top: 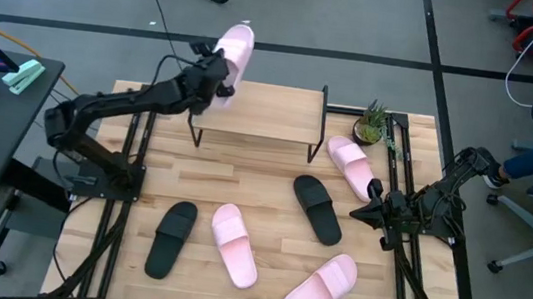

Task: Pick and place slides into the shelf
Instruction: Put the top left pink slide on the shelf

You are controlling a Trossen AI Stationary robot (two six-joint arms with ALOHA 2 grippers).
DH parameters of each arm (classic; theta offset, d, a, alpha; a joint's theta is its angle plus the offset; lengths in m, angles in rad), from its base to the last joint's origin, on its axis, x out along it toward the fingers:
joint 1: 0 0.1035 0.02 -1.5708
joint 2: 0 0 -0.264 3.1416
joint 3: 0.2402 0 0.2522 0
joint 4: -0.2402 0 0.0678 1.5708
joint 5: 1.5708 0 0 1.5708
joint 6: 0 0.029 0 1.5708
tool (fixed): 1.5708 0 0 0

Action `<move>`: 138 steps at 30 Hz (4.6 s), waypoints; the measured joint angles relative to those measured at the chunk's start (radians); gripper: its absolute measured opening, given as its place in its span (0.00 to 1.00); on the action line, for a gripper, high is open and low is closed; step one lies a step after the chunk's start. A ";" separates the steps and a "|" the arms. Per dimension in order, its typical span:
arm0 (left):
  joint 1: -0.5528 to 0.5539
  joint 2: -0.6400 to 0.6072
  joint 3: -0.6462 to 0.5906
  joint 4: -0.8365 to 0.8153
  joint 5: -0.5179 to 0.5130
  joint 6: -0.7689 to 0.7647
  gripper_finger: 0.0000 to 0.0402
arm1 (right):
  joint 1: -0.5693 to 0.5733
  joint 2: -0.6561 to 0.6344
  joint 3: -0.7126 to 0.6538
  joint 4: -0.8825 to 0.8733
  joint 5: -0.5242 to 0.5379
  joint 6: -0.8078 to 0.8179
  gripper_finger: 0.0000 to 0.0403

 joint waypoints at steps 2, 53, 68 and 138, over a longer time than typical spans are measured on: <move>0.007 0.009 0.000 -0.044 0.014 -0.010 0.03 | 0.000 0.000 0.000 0.000 0.000 0.000 0.03; 0.062 0.150 0.000 -0.267 0.196 -0.008 0.18 | 0.000 0.000 0.000 -0.008 0.000 0.000 0.03; -0.025 0.151 -0.002 -0.136 0.200 -0.006 0.42 | 0.000 0.000 0.000 -0.008 0.000 0.000 0.03; -0.471 0.011 -0.001 -0.765 0.022 0.539 0.19 | 0.000 0.000 0.001 -0.014 0.000 0.000 0.03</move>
